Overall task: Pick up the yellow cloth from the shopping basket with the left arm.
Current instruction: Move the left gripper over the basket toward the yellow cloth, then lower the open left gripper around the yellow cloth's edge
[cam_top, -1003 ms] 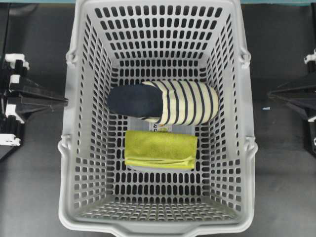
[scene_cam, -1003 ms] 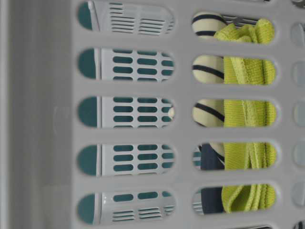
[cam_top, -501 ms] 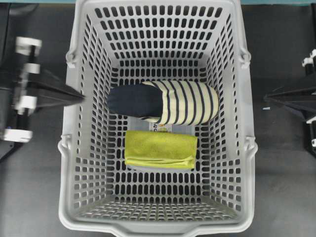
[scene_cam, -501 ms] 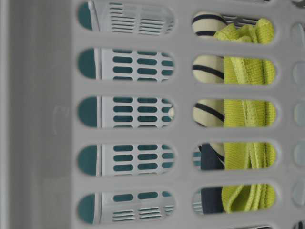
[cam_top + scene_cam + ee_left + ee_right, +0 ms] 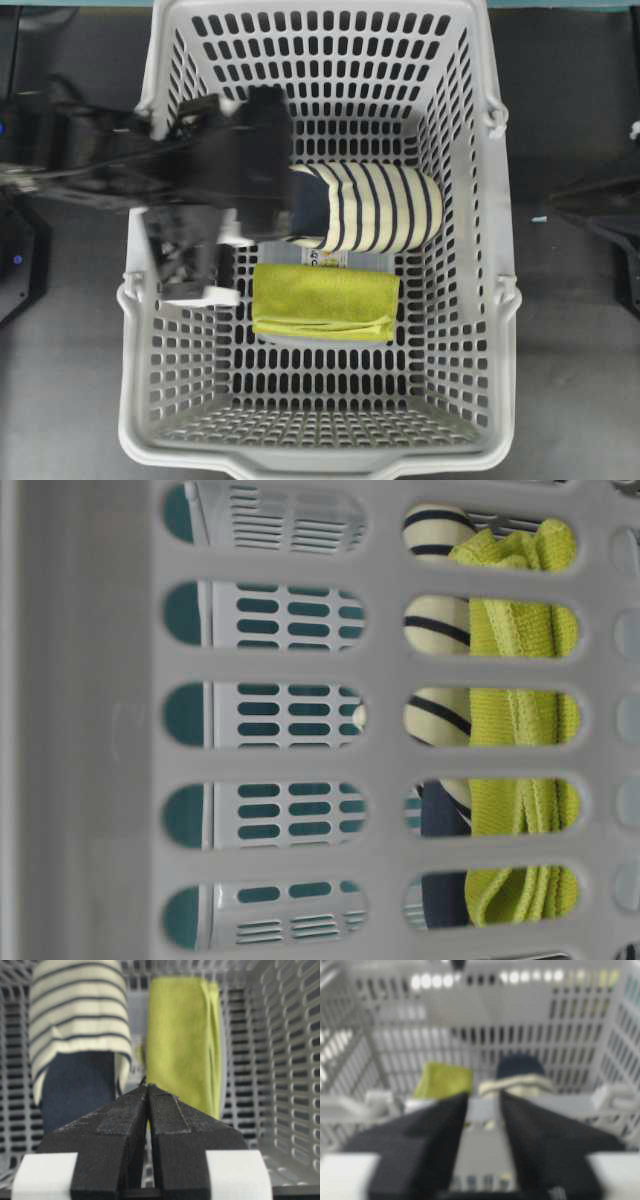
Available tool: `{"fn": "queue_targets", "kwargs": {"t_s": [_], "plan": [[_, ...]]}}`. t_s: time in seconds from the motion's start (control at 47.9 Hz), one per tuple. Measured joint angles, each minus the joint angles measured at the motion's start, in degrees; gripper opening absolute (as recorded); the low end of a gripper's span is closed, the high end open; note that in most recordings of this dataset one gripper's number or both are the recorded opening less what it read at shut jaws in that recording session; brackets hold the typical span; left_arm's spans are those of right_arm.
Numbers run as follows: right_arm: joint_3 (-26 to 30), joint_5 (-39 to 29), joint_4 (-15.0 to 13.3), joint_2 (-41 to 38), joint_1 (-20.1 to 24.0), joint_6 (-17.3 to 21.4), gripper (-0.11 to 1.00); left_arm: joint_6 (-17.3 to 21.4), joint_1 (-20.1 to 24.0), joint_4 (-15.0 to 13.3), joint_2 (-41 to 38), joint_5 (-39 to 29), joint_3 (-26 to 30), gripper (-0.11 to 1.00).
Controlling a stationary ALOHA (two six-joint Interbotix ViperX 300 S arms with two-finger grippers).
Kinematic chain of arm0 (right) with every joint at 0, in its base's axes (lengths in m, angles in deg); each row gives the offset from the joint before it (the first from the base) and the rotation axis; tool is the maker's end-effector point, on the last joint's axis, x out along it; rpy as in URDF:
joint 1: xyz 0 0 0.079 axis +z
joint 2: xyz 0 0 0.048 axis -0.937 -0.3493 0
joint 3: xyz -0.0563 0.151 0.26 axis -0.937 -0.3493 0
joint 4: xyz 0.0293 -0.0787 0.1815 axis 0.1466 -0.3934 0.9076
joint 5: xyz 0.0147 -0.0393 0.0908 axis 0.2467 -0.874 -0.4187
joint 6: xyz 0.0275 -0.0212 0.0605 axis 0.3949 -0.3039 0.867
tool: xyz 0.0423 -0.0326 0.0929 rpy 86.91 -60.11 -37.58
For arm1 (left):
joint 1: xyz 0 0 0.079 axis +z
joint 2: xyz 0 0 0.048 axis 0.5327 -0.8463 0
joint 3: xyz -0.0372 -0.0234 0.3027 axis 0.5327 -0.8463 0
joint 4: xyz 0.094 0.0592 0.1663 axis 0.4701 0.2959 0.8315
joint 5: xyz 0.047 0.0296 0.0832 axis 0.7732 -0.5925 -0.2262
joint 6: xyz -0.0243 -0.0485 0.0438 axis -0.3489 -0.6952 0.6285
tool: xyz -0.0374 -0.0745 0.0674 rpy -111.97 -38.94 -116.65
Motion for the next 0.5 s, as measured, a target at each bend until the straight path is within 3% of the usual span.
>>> {"fn": "queue_targets", "kwargs": {"t_s": [0.125, 0.188, 0.397, 0.501], "plan": [[0.4, -2.4, 0.0, 2.7, 0.0, 0.1, 0.72, 0.2, 0.1, 0.0, -5.1, -6.7, 6.1, 0.03], [0.6, -2.8, 0.0, 3.4, 0.0, 0.2, 0.82, -0.1, 0.0, 0.0, -7.3, -9.0, 8.3, 0.13], [0.9, -4.0, 0.0, 4.0, -0.1, 0.5, 0.80, -3.0, -1.0, 0.1, -13.4, -12.7, 13.8, 0.74], [0.9, -4.4, 0.0, 4.0, 0.0, 0.6, 0.80, -5.1, -2.2, 0.0, -16.6, -13.7, 15.6, 0.90]]}}
